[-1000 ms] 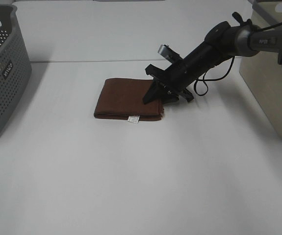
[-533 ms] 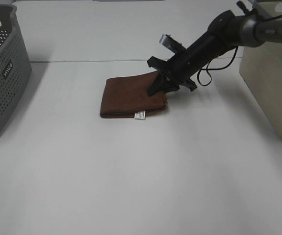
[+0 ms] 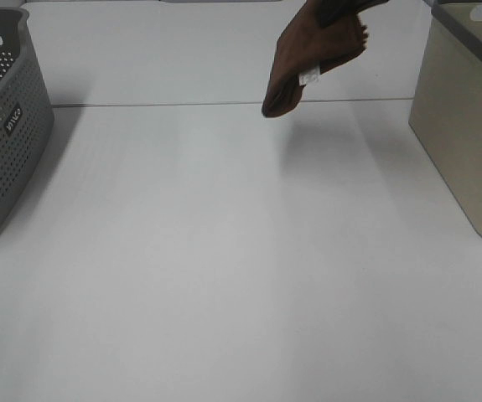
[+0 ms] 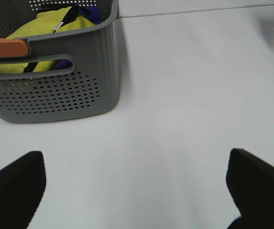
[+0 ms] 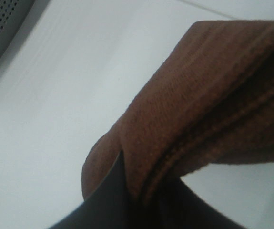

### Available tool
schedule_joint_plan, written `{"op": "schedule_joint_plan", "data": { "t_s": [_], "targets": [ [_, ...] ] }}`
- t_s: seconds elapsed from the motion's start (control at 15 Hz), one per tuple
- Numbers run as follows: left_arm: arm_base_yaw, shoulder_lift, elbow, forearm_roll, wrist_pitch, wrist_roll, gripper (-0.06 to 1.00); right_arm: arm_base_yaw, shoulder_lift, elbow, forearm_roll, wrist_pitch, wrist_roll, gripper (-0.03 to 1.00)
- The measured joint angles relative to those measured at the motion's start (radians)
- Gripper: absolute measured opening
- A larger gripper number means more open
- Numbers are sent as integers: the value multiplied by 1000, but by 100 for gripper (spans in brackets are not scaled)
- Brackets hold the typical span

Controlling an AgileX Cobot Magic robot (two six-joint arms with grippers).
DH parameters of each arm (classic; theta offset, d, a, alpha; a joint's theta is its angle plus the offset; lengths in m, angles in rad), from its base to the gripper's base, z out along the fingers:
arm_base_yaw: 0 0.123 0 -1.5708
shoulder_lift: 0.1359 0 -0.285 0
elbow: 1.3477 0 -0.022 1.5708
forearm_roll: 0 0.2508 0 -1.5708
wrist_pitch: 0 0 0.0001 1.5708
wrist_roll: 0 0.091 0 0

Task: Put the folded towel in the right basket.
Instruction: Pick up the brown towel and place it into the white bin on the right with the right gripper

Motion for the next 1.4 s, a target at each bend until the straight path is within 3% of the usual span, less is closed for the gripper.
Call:
{"op": "schedule_joint_plan", "data": {
  "t_s": [0.53,0.73,1.0,1.2,1.33,1.4],
  "targets": [
    [0,0,0,0,0,0,98,-373,-241,0,-45,74,66,8],
    [0,0,0,0,0,0,98,-451,-245,0,-77,84,66,8],
    [0,0,0,0,0,0,98,-461,-208,0,-219,89,96,8],
    [0,0,0,0,0,0,98,-461,-95,0,-233,89,130,8],
    [0,0,0,0,0,0,98,-461,-58,0,-234,88,163,18],
    [0,0,0,0,0,0,98,-461,-41,0,-237,88,198,32]
  ]
}}
